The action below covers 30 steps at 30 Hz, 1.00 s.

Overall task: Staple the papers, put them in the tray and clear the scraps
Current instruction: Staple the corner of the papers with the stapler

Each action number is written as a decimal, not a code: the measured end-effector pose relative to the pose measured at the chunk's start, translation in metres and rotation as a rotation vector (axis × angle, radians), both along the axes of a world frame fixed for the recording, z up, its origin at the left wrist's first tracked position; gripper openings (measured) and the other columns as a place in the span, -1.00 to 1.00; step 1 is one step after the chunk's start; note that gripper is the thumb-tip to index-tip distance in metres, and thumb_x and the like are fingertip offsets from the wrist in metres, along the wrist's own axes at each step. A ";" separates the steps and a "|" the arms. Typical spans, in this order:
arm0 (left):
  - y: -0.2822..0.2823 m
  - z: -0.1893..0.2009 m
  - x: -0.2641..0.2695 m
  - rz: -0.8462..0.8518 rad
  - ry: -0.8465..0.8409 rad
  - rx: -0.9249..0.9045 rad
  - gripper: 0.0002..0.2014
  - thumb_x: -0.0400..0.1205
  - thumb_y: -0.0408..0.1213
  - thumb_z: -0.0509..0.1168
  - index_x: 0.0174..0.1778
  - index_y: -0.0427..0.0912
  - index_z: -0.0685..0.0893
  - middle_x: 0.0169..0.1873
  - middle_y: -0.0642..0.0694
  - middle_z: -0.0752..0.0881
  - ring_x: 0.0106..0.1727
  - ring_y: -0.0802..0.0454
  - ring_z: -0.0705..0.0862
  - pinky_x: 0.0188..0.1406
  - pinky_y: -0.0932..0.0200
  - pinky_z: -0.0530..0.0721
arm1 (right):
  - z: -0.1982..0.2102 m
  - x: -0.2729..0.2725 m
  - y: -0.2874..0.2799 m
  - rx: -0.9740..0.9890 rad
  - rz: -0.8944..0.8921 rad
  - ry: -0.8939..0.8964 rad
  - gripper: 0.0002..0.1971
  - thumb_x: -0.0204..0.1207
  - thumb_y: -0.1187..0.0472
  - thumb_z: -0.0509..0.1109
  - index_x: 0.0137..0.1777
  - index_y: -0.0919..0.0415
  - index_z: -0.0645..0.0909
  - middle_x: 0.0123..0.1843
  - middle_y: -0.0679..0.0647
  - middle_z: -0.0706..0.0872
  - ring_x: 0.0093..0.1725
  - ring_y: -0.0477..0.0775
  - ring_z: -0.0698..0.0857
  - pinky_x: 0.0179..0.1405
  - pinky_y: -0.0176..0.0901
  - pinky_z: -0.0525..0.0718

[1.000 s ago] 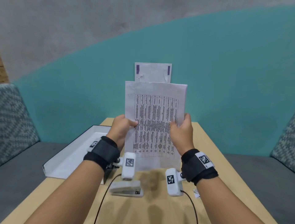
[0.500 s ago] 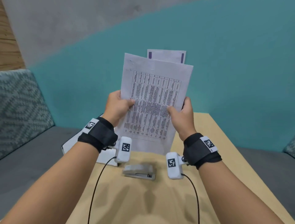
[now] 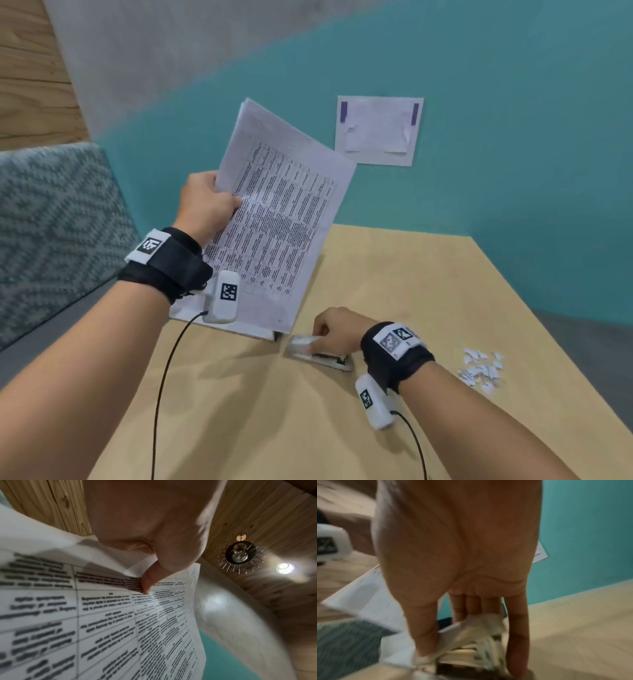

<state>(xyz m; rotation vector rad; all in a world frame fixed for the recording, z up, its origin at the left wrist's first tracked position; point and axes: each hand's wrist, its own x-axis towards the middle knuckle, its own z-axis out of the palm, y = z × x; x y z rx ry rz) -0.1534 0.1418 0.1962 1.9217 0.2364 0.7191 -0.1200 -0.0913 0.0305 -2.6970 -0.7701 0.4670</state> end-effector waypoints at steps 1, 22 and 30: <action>-0.001 -0.002 -0.001 -0.007 0.018 0.010 -0.73 0.57 -0.47 0.46 0.18 -0.27 0.80 0.06 -0.27 0.84 0.03 -0.30 0.85 0.02 -0.29 0.85 | 0.002 0.003 -0.002 -0.004 -0.033 -0.009 -0.40 0.34 -0.28 0.36 0.04 0.28 0.74 -0.10 0.09 0.74 -0.15 0.12 0.69 -0.18 -0.02 0.71; -0.074 -0.033 -0.001 -0.259 0.222 0.380 -0.91 0.53 -0.43 0.38 -0.12 -0.24 0.78 -0.37 -0.22 0.72 -0.47 -0.11 0.59 -0.45 0.06 0.55 | 0.141 0.010 -0.124 1.781 -0.724 -0.185 -0.81 0.70 -0.09 0.24 0.19 -0.07 0.57 0.05 -0.05 0.65 0.00 -0.05 0.64 -0.14 -0.17 0.61; -0.104 -0.034 -0.002 -0.291 0.189 0.493 -0.82 0.48 -0.42 0.30 -0.13 -0.15 0.79 -0.28 -0.33 0.81 -0.44 -0.26 0.65 -0.49 0.04 0.57 | 0.132 0.012 -0.113 1.612 -0.796 -0.472 -0.73 0.62 -0.15 0.15 0.13 0.01 0.35 0.20 0.22 0.71 0.12 0.21 0.74 0.16 0.18 0.72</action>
